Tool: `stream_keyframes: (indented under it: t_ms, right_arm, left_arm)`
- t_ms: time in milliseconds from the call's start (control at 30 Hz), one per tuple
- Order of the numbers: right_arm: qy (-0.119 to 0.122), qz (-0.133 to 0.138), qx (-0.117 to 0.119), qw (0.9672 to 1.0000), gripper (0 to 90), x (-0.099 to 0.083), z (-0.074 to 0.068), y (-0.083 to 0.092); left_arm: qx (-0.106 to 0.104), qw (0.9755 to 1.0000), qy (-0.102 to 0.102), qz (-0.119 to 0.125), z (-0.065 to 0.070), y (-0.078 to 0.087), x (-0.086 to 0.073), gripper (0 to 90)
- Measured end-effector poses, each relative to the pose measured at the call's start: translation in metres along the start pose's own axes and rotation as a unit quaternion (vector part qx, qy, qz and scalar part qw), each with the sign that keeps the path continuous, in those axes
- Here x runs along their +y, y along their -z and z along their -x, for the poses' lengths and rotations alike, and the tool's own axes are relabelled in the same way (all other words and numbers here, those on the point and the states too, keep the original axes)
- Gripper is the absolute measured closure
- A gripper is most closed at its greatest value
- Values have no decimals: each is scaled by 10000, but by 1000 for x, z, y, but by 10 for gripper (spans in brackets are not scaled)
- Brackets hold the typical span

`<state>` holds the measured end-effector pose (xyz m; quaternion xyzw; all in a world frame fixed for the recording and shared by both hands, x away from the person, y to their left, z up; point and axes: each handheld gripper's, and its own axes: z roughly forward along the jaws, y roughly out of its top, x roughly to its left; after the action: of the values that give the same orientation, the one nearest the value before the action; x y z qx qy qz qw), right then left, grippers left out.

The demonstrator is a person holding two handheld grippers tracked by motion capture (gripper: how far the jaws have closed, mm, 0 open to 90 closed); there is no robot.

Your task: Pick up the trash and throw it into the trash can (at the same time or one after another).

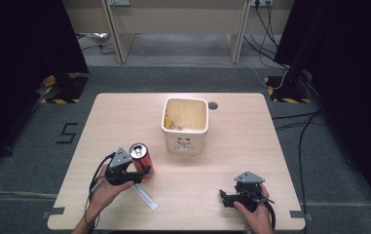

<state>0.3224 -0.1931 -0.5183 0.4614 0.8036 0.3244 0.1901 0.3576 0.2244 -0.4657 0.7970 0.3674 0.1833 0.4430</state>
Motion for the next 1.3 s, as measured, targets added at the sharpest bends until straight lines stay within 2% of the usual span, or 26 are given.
stream_keyframes:
  t_ms: [567, 1067, 1300]
  right_arm:
    - [6, -2, 3, 10000, 4, 0, 0, 0]
    - [3, -2, 7, 10000, 4, 0, 0, 0]
    - [3, 2, 9, 10000, 5, 0, 0, 0]
  left_arm:
    - [-133, 9999, -103, 36, -3, 5, 29, 338]
    - [-171, 9997, 14, 182, -21, 14, 58, 339]
    - [-139, 9996, -16, 240, -27, 19, 71, 339]
